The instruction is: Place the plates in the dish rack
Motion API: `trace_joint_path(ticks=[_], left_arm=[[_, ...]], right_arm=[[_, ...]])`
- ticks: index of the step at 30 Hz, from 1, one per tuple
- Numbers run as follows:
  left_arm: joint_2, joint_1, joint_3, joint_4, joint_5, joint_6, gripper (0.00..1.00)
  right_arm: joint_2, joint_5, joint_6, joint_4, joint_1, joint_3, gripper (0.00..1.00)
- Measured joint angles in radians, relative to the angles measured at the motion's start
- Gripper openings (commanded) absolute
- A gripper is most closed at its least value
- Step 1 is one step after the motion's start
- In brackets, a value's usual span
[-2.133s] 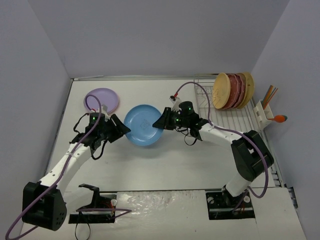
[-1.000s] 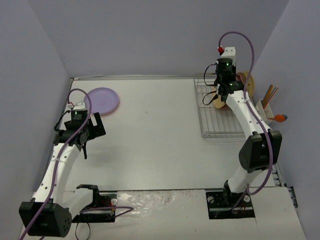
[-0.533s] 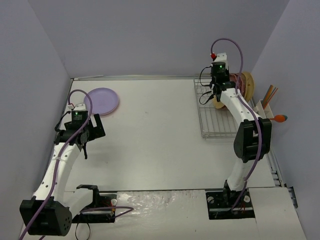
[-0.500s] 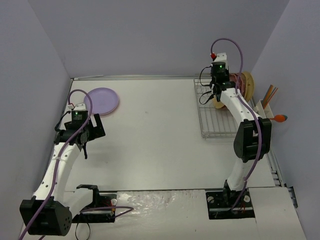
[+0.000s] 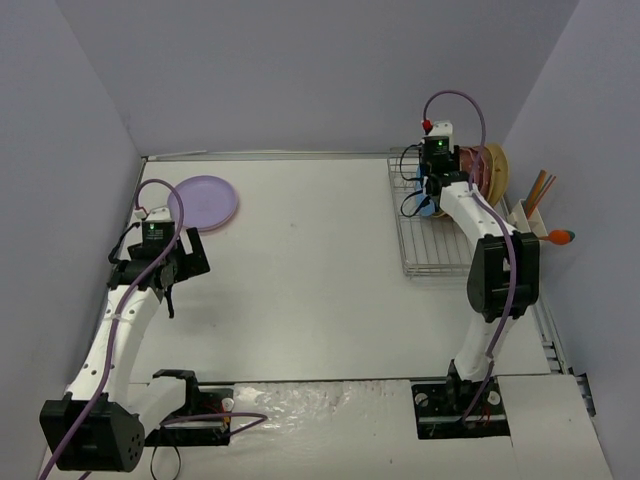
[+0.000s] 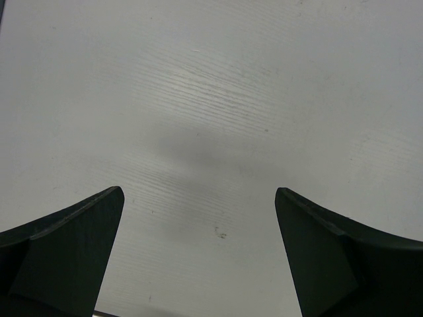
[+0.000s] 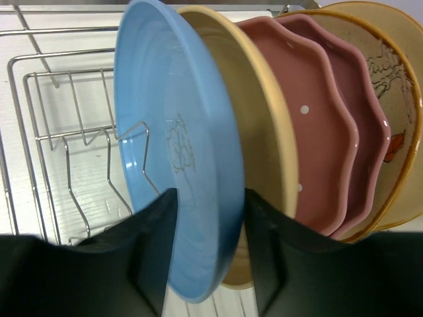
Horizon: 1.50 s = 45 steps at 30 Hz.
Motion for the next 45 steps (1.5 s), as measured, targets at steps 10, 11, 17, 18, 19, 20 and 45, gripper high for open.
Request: trace_joint_path(ticks=[10, 11, 17, 18, 19, 20, 45], left_arm=[[0.0, 0.005, 0.0, 0.0, 0.023, -0.007, 0.97], [0.0, 0.005, 0.0, 0.0, 0.028, -0.013, 0.97], [0.038, 0.005, 0.0, -0.001, 0.039, -0.091, 0.97], [0.062, 0.006, 0.002, -0.001, 0.039, -0.111, 0.97], [0.088, 0.008, 0.005, -0.001, 0.039, -0.131, 0.97], [0.117, 0.01, 0.011, -0.001, 0.039, -0.149, 0.97], [0.987, 0.142, 0.755, 0.076, -0.034, -0.456, 0.83]], right_arm=[[-0.134, -0.094, 0.051, -0.013, 0.013, -0.055, 0.74], [-0.167, -0.102, 0.055, -0.02, 0.019, -0.058, 0.78], [-0.409, -0.164, 0.094, -0.028, 0.073, -0.078, 0.97], [-0.453, -0.185, 0.106, -0.025, 0.08, -0.091, 0.99], [-0.495, -0.206, 0.119, -0.024, 0.085, -0.105, 0.99], [-0.534, -0.226, 0.133, -0.025, 0.085, -0.12, 1.0], [-0.847, -0.725, 0.37, -0.029, 0.13, -0.518, 1.0]])
